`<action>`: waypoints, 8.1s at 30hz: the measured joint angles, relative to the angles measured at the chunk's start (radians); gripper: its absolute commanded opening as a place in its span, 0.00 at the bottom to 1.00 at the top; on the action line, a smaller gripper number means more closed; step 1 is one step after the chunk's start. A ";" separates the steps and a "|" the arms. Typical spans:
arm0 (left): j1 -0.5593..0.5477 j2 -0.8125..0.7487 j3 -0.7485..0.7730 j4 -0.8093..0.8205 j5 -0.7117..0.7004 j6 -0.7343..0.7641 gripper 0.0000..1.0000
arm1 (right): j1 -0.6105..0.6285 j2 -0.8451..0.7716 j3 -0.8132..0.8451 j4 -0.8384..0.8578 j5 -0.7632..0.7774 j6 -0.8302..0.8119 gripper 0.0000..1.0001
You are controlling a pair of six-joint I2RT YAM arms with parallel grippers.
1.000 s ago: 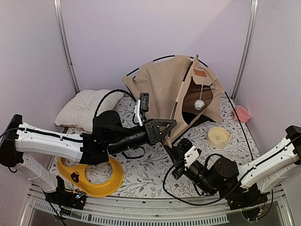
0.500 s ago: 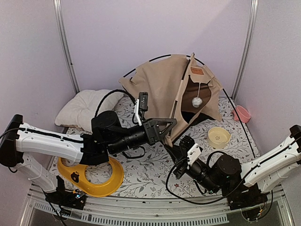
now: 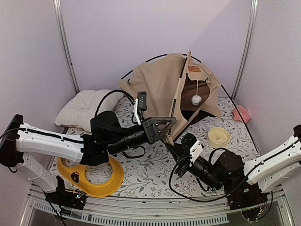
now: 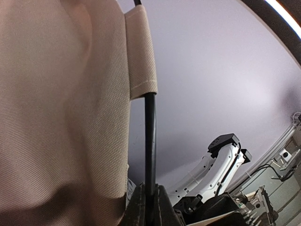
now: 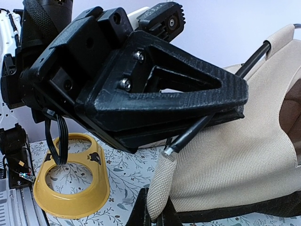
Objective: Set up the pet tent
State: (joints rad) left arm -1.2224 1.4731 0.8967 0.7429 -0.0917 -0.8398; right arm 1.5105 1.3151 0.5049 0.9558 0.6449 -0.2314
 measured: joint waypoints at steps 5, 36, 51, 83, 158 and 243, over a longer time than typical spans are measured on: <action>0.000 0.005 -0.004 0.002 -0.002 0.000 0.00 | -0.001 0.000 0.016 -0.035 -0.004 -0.004 0.00; 0.006 0.037 -0.025 0.059 -0.026 0.000 0.00 | -0.039 -0.041 0.033 -0.158 -0.034 0.031 0.00; -0.003 0.046 -0.045 0.095 -0.126 0.001 0.00 | -0.093 -0.056 0.053 -0.229 -0.097 0.100 0.00; -0.073 0.068 -0.016 0.044 -0.431 0.035 0.00 | -0.153 -0.002 0.163 -0.391 -0.124 0.151 0.00; 0.077 -0.061 0.045 -0.484 -0.360 -0.242 0.00 | -0.192 0.108 0.270 -0.607 -0.193 0.177 0.22; 0.076 0.074 0.108 -0.452 -0.266 -0.181 0.00 | -0.296 -0.350 -0.054 -0.642 -0.293 0.298 0.51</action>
State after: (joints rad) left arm -1.1465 1.5467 1.0046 0.2905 -0.3576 -1.0206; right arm 1.2140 0.9649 0.4507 0.3141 0.3523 0.0669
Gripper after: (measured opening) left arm 0.036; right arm 0.553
